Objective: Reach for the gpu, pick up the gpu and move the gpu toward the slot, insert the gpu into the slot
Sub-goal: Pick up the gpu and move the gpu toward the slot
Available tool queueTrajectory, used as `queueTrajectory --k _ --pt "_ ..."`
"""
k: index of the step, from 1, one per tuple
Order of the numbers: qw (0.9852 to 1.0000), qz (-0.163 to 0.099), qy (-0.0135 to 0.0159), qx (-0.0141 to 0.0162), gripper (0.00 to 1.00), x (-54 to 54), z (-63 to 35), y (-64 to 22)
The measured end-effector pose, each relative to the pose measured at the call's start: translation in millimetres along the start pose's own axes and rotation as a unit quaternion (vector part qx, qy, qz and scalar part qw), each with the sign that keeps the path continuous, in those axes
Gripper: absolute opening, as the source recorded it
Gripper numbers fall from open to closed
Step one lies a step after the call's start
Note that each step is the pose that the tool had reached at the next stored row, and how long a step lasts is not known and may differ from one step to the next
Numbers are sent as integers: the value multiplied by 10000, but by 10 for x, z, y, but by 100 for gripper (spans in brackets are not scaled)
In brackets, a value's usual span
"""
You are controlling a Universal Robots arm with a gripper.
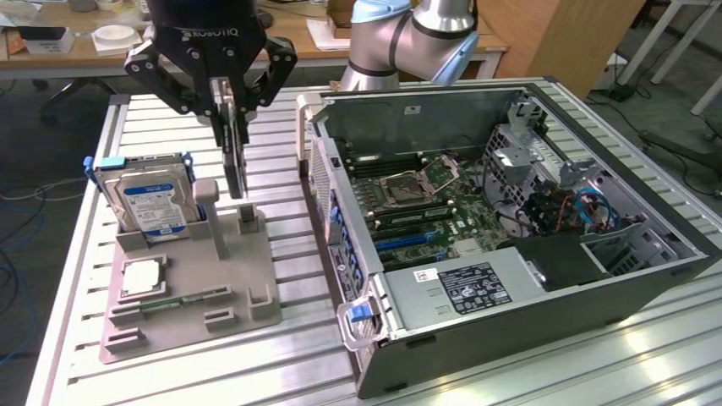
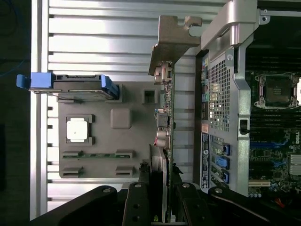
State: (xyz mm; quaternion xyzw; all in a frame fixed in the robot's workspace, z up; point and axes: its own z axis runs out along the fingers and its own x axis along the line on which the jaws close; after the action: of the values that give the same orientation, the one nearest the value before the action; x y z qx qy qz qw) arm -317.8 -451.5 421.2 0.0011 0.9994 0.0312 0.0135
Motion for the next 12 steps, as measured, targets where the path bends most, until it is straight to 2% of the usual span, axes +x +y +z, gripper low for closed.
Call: queueTrajectory --k 7,12 --pt "10000 0 1 0 27 -2 -3 0" --pt "10000 0 0 -3 27 -53 -1 0"
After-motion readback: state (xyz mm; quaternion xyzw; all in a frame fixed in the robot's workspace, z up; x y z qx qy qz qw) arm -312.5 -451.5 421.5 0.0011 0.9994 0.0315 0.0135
